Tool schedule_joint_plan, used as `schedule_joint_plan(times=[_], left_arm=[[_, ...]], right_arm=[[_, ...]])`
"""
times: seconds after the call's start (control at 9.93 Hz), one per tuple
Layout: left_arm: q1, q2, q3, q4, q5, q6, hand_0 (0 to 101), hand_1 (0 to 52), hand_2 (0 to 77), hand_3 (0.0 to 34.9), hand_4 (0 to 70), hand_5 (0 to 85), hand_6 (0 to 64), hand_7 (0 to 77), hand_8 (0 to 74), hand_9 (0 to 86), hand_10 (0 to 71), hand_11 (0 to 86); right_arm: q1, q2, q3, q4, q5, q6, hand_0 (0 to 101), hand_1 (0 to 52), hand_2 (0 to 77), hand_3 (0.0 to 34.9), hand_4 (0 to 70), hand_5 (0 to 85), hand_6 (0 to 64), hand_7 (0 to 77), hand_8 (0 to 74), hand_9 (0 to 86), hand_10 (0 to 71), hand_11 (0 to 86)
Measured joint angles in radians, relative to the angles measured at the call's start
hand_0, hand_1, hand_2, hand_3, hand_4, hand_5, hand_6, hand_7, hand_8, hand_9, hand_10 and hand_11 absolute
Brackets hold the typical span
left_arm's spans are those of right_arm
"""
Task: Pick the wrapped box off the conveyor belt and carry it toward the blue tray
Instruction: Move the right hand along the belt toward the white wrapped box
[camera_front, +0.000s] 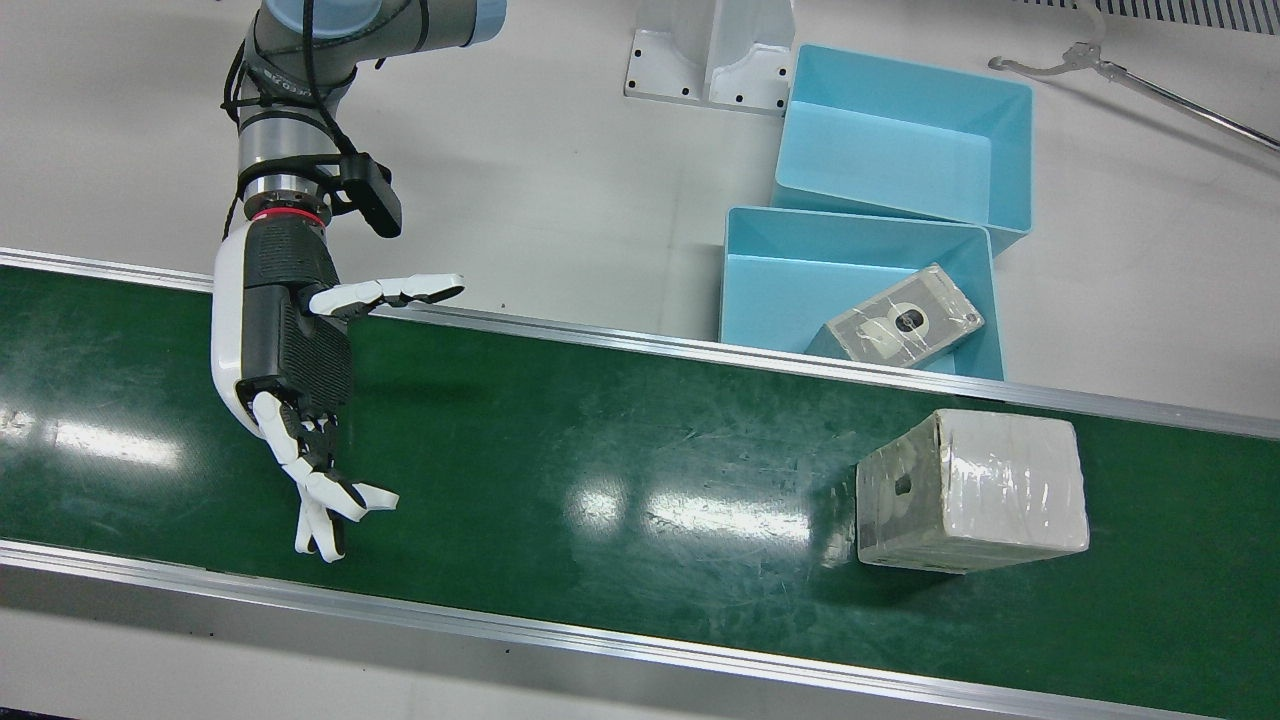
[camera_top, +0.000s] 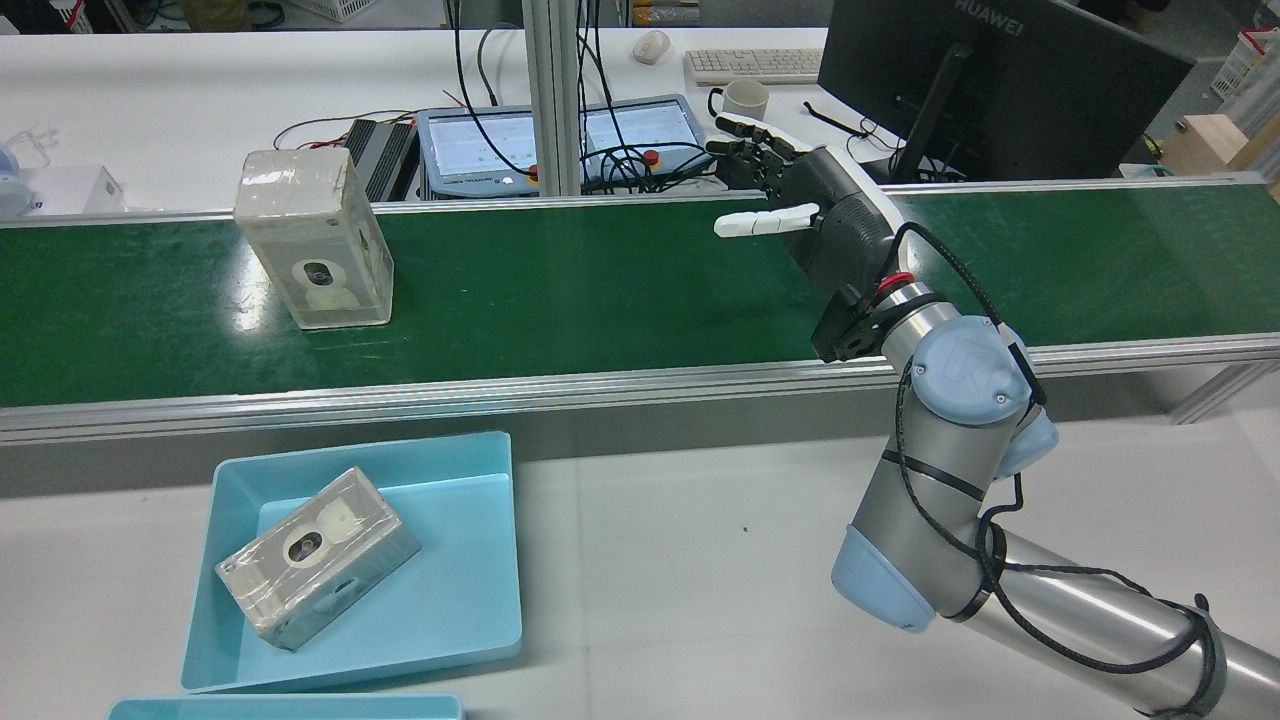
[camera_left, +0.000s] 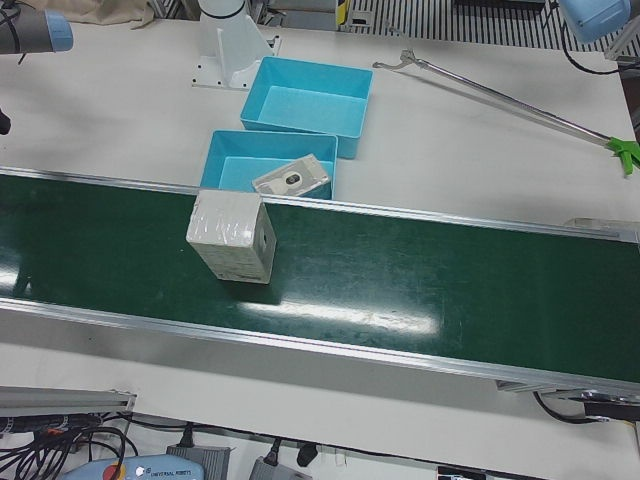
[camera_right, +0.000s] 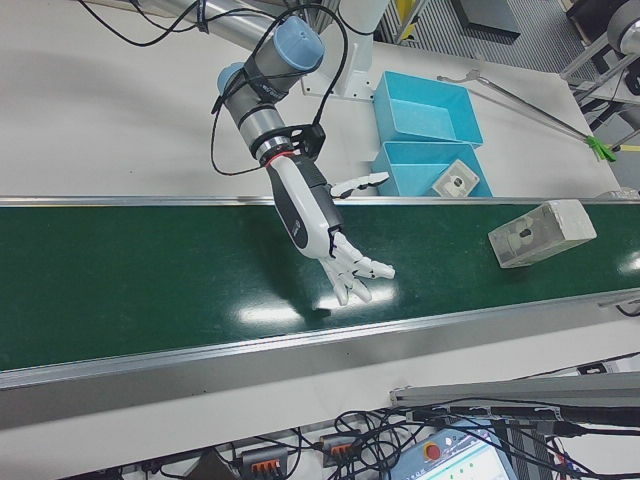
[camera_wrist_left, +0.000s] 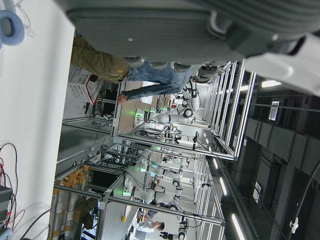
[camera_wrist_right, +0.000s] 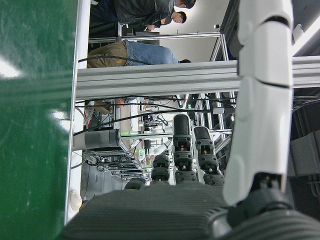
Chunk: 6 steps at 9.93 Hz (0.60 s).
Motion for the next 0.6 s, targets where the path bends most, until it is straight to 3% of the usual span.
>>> schedule_joint_plan(times=[0.6], left_arm=[[0.000,0.000,0.000,0.000,0.000,0.000,0,0.0,0.5,0.0,0.0,1.1,0.5,0.5,0.5,0.0,0.5,0.5]], right_arm=[[0.000,0.000,0.001,0.000,0.000,0.000,47,12.0,8.7,0.0,16.4,15.3,10.9,26.7,6.0,10.4,0.0,1.1]])
